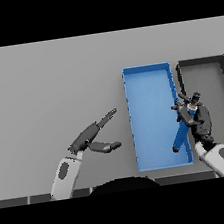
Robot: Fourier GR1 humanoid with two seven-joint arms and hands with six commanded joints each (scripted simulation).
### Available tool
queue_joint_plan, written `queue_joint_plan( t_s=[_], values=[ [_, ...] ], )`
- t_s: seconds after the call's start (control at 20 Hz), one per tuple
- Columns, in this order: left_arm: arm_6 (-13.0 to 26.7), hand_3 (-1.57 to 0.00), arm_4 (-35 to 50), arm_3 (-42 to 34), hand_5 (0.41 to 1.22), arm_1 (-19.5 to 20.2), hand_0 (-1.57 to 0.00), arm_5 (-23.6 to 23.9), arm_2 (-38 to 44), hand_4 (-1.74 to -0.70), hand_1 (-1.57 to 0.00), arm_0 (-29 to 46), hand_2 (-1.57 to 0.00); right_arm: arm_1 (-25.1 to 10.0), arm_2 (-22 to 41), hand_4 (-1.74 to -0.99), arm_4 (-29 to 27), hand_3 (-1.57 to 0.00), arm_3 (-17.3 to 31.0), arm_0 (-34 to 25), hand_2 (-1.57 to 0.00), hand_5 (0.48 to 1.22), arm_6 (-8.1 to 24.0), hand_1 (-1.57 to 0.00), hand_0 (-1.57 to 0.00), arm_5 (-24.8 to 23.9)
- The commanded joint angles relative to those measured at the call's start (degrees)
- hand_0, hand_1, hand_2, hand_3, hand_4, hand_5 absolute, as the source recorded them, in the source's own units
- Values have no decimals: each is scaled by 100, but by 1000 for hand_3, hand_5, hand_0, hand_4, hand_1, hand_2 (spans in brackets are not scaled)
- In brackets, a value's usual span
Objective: Pick up the blue pipe and place it into the blue bin.
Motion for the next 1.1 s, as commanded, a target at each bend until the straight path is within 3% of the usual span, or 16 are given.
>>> queue_joint_plan(
  t_s=[0.0, 0.05, 0.15, 0.2, 0.25, 0.35, 0.4, 0.5, 0.6, 0.7, 1.05],
  values=[
    [-44, 1, 16, -76, 420, 42, 1, -4, 3, -886, 1, 68, 1, -153, 244, -1741, -55, -1127, 23, 2, -1571, 1221, 2, -1571, -1571, -158],
    [-33, 1, -7, -68, 420, 7, 1, 11, -28, -885, 1, 56, 1, -352, 511, -1741, -152, -1024, 48, -16, -1571, 1221, 3, -1571, -1571, -388],
    [-51, 1, -42, -120, 421, 11, 1, 20, -80, -883, 1, 139, 1, -314, 593, -1741, -178, -847, 286, 65, -1571, 1221, -44, -1548, -1571, -406],
    [21, 1, -79, -120, 421, -26, 1, 44, -104, -882, 1, 94, 1, -350, 640, -1678, -153, -788, 397, 18, -1339, 1221, -46, -1336, -1465, -403],
    [66, 1, -71, -142, 422, -35, 1, 61, -89, -881, 1, 74, 1, -432, 693, -1592, -249, -630, 538, -43, -1071, 1221, -56, -1069, -1172, -406],
    [28, 1, -33, -111, 425, 9, 1, 10, -58, -878, 1, 56, 1, -676, 908, -1413, -472, -403, 601, -116, -685, 1221, -67, -684, -750, -389],
    [112, 1, -55, -36, 427, -19, 1, 22, -57, -878, 1, 15, 1, -913, 1225, -1337, -657, -322, 681, -374, -548, 1221, -53, -547, -599, -389],
    [96, 1, -29, -99, 430, 6, 1, 8, -53, -879, 1, 51, 1, -1390, 1842, -1219, -986, -206, 733, -855, -350, 1137, -73, -350, -383, -334],
    [80, 1, -12, -180, 429, -13, 1, 15, -93, -884, 1, 141, 1, -1822, 2507, -1142, -1313, -131, 804, -1359, -224, 1030, -22, -223, -245, -312],
    [114, 1, -14, -173, 428, -22, 1, 34, -73, -886, 1, 109, 1, -1959, 2900, -1083, -1735, -84, 882, -1574, -143, 934, 7, -143, -156, -372],
    [108, 1, -61, -187, 429, -25, 1, 67, -91, -887, 1, 111, 1, -2297, 3853, -1038, -2305, -17, 1153, -2359, -29, 734, 1, -29, -32, -407]
  ],
)
